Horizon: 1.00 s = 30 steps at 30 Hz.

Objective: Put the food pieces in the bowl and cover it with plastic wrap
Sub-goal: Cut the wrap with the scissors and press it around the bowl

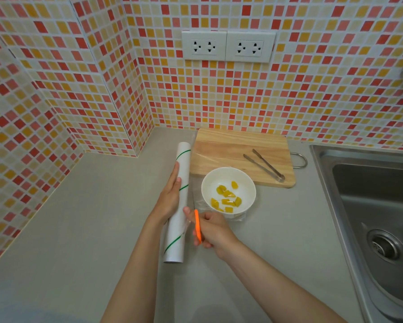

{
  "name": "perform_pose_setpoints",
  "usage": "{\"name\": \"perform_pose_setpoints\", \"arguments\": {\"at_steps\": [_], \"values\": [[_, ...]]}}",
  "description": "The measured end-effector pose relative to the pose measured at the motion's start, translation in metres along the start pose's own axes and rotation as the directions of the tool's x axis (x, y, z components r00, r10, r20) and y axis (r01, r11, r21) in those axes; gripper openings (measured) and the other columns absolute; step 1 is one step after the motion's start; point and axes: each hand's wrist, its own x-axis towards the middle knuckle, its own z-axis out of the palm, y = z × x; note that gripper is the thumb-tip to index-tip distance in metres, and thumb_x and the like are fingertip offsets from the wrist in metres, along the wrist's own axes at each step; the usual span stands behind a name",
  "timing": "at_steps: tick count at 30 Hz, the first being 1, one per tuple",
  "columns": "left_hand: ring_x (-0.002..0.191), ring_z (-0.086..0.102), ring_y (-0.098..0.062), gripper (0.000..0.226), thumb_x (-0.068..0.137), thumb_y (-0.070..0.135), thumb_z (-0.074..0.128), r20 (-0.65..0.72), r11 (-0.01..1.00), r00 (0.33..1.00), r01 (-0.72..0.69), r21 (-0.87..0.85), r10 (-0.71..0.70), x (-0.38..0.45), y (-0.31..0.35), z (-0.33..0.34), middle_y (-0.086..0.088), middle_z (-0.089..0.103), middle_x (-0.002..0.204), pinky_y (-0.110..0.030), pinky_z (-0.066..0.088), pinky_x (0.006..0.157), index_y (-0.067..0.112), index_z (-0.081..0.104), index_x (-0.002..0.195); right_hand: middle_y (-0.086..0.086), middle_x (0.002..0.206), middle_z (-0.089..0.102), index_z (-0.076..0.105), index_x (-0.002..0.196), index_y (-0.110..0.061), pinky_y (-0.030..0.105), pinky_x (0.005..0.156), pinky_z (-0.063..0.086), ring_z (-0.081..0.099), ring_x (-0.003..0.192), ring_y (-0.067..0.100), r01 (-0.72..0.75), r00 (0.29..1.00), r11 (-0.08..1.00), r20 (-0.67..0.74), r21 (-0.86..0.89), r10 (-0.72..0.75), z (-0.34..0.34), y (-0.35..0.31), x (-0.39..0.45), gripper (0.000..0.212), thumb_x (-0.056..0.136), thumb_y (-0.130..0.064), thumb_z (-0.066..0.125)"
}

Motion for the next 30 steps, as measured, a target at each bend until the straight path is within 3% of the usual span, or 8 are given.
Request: {"name": "perform_pose_setpoints", "arguments": {"at_steps": [11, 18, 24, 30], "values": [[0.142, 0.023, -0.009, 0.048, 0.101, 0.026, 0.028, 0.018, 0.998, 1.0, -0.014, -0.064, 0.016, 0.0, -0.001, -0.003, 0.008, 0.018, 0.157, -0.037, 0.017, 0.12, 0.032, 0.017, 0.147, -0.004, 0.037, 0.051, 0.047, 0.049, -0.017, 0.012, 0.031, 0.021, 0.048, 0.03, 0.011, 0.017, 0.998, 0.998, -0.059, 0.058, -0.014, 0.006, -0.017, 0.018, 0.049, 0.067, -0.056, 0.071], [0.142, 0.025, -0.011, 0.046, 0.101, 0.031, 0.027, 0.021, 0.998, 1.0, -0.016, -0.053, 0.017, 0.0, -0.003, -0.007, 0.01, 0.018, 0.157, -0.041, 0.02, 0.119, 0.041, 0.017, 0.145, 0.003, 0.046, 0.053, 0.051, 0.054, -0.016, 0.012, 0.03, 0.02, 0.049, 0.03, 0.011, -0.005, 0.998, 0.996, -0.062, 0.086, 0.011, 0.006, -0.031, 0.028, 0.048, 0.065, -0.058, 0.071], [0.138, 0.035, -0.026, 0.045, 0.1, 0.032, 0.026, 0.008, 0.998, 1.0, -0.008, -0.061, 0.009, -0.001, 0.001, -0.009, 0.004, 0.024, 0.156, -0.051, 0.027, 0.114, 0.047, 0.018, 0.143, 0.005, 0.047, 0.054, 0.051, 0.052, -0.016, 0.012, 0.029, 0.021, 0.049, 0.03, 0.013, 0.012, 0.997, 0.993, -0.081, 0.114, -0.003, 0.008, -0.041, 0.038, 0.048, 0.063, -0.056, 0.074], [0.139, 0.033, -0.018, 0.045, 0.101, 0.033, 0.026, 0.001, 0.999, 1.0, -0.013, -0.039, 0.013, -0.005, 0.002, -0.012, 0.006, 0.025, 0.156, -0.044, 0.025, 0.117, 0.045, 0.017, 0.143, 0.003, 0.041, 0.053, 0.052, 0.056, -0.015, 0.012, 0.03, 0.021, 0.049, 0.029, 0.013, -0.013, 0.997, 0.991, -0.078, 0.135, 0.024, 0.008, -0.05, 0.049, 0.049, 0.063, -0.058, 0.073]]}}
